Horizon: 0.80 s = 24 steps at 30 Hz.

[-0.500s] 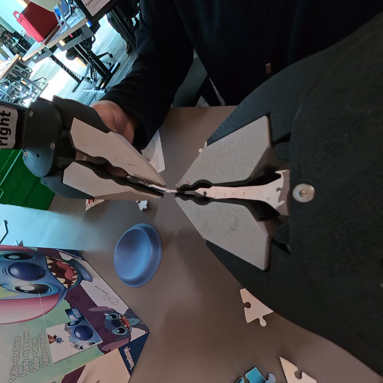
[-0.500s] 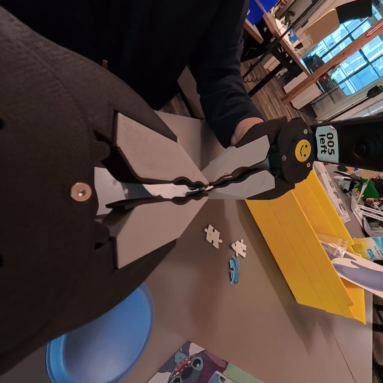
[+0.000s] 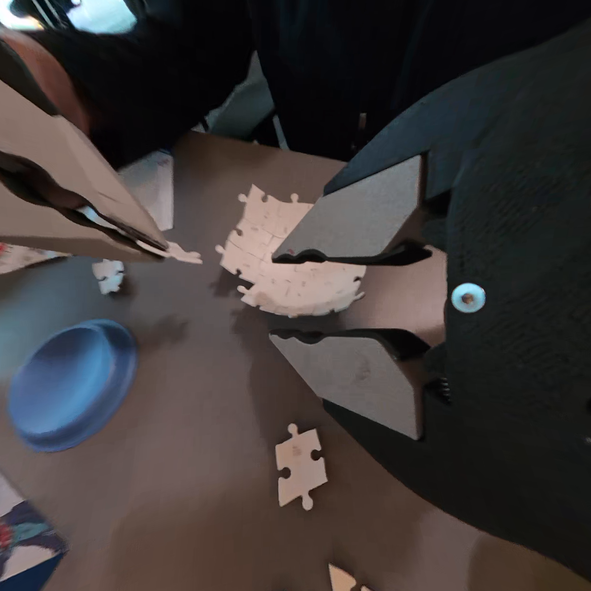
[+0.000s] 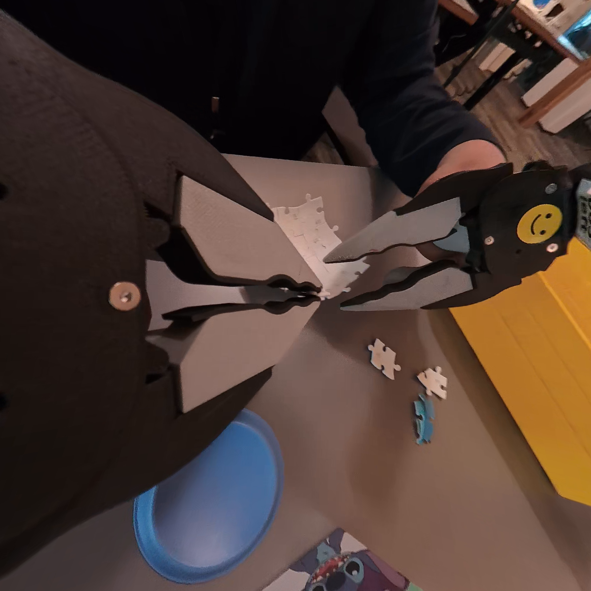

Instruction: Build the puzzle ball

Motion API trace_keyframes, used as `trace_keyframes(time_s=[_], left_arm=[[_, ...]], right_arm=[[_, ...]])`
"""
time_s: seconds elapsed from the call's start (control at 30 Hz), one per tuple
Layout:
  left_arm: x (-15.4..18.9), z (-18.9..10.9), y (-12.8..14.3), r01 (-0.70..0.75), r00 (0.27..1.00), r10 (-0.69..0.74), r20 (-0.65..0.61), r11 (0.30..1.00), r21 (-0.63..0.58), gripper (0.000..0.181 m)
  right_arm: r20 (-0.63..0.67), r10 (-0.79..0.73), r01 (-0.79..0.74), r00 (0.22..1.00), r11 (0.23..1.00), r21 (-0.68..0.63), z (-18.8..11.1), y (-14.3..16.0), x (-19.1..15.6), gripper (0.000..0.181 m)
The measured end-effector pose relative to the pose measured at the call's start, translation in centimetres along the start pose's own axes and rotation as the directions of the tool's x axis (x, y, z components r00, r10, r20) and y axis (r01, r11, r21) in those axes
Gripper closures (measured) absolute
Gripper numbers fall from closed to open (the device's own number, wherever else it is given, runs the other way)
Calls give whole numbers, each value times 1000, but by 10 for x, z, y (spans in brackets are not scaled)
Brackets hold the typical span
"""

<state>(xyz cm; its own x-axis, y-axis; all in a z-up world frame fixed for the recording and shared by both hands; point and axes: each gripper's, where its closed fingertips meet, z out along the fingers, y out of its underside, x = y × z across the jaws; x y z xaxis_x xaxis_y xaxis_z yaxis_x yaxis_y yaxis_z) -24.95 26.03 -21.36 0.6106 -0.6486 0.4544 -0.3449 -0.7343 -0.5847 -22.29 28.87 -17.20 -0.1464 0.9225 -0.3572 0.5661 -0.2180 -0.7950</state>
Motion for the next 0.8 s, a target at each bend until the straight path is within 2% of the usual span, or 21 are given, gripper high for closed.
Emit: trace_keyframes(time_s=[0.17, 0.37, 0.8], left_arm=[[2, 7, 17, 13, 999, -17, -40, 995, -94, 144], [7, 9, 23, 18, 994, -30, -108, 994, -111, 159], [5, 11, 21, 22, 992, -35, -124, 994, -105, 159]], right_arm=[[29, -14, 18, 999, 986, -167, 7, 10, -2, 181], [91, -27, 55, 995, 943, -328, 20, 20, -4, 181], [223, 66, 59, 973, 857, -512, 26, 24, -11, 181]])
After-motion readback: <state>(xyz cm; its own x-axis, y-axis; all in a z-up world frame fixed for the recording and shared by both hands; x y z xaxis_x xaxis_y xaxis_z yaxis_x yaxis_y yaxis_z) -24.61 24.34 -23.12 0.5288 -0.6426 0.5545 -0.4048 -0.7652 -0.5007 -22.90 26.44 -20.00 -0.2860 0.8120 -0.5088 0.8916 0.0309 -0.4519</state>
